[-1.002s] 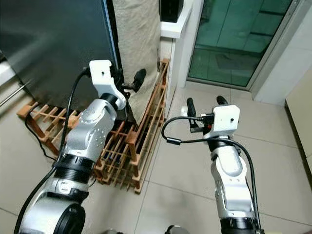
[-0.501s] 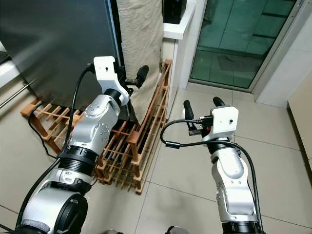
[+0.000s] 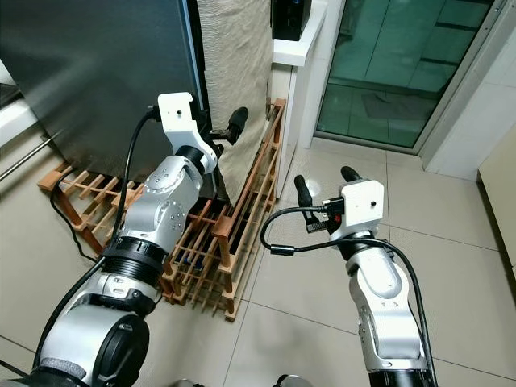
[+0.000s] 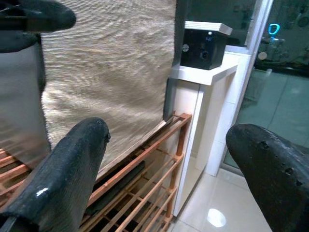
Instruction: Restocking fridge
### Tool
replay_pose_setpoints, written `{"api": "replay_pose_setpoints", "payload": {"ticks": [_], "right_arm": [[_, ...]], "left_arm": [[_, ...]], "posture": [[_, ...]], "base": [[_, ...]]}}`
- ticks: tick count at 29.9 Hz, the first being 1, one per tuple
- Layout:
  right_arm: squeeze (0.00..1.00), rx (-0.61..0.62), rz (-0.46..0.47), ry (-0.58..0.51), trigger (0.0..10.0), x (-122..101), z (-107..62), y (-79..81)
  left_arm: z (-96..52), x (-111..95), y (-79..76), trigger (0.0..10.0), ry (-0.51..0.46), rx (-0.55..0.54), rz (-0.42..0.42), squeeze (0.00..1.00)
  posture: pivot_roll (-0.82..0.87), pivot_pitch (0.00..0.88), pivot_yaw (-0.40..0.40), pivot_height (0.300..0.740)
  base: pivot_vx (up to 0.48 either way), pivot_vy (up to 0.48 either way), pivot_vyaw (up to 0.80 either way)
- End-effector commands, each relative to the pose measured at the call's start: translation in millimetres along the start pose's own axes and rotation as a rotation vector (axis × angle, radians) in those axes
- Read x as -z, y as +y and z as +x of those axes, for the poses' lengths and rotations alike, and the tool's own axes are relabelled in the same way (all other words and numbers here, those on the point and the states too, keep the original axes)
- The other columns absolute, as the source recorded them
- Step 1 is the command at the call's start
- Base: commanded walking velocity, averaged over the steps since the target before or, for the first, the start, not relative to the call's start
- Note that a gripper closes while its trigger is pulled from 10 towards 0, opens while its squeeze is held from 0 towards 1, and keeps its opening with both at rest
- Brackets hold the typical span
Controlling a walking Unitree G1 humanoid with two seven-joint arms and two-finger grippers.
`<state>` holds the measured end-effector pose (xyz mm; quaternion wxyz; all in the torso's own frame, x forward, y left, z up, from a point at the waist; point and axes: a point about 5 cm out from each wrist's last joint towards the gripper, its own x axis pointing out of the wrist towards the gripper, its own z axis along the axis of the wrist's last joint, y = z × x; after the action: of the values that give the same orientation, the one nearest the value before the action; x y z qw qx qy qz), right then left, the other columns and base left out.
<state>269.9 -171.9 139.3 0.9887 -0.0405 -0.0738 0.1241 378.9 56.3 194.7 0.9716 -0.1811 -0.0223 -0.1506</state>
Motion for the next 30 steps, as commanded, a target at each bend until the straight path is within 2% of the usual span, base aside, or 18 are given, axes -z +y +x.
{"api": "replay_pose_setpoints", "payload": {"ticks": [1, 5, 13, 16, 21, 27, 30], "right_arm": [[0.0, -0.017, 0.0, -0.017, 10.0, -6.8, 0.5, 0.4], [0.0, -0.021, -0.002, -0.017, 10.0, -7.6, 0.5, 0.5], [0.0, -0.021, 0.003, -0.019, 10.0, -8.5, 0.5, 1.7], [0.0, -0.016, 0.011, -0.025, 10.0, -9.7, 0.5, 2.9], [0.0, -0.003, 0.023, -0.026, 10.0, -10.2, -1.2, 3.4], [0.0, 0.004, 0.026, -0.024, 10.0, -10.2, -3.4, 4.7], [0.0, 0.034, 0.025, -0.028, 10.0, -11.5, -6.9, 1.9]], "left_arm": [[2.5, 7.1, 3.1, 10.0, 0.06, -0.053, -0.053, 0.0], [4.5, 4.8, -8.2, 10.0, 0.034, 0.004, 0.013, 0.0], [9.7, 3.7, -16.7, 10.0, 0.022, 0.033, 0.038, 0.0], [12.6, 2.4, -21.8, 10.0, 0.004, 0.058, 0.076, 0.0], [13.2, 4.5, -19.4, 10.0, -0.008, 0.047, 0.132, 0.0], [13.0, 1.2, -13.9, 10.0, -0.03, 0.026, 0.099, 0.0], [7.6, -6.0, -7.2, 10.0, -0.076, 0.037, 0.099, 0.0]], "posture": [[-0.16, 0.03, 0.054, 0.74], [-0.16, 0.032, 0.052, 0.74], [-0.16, 0.04, 0.056, 0.74], [-0.17, 0.043, 0.059, 0.74], [-0.17, 0.049, 0.064, 0.74], [-0.18, 0.054, 0.067, 0.74], [-0.18, 0.056, 0.068, 0.74]], "base": [[0.0, 0.0, 0.0], [0.0, 0.0, 0.0], [0.0, 0.0, 0.0], [0.0, 0.0, 0.0], [0.0, 0.0, 0.0], [0.0, 0.0, 0.0], [0.0, 0.0, 0.0]]}}
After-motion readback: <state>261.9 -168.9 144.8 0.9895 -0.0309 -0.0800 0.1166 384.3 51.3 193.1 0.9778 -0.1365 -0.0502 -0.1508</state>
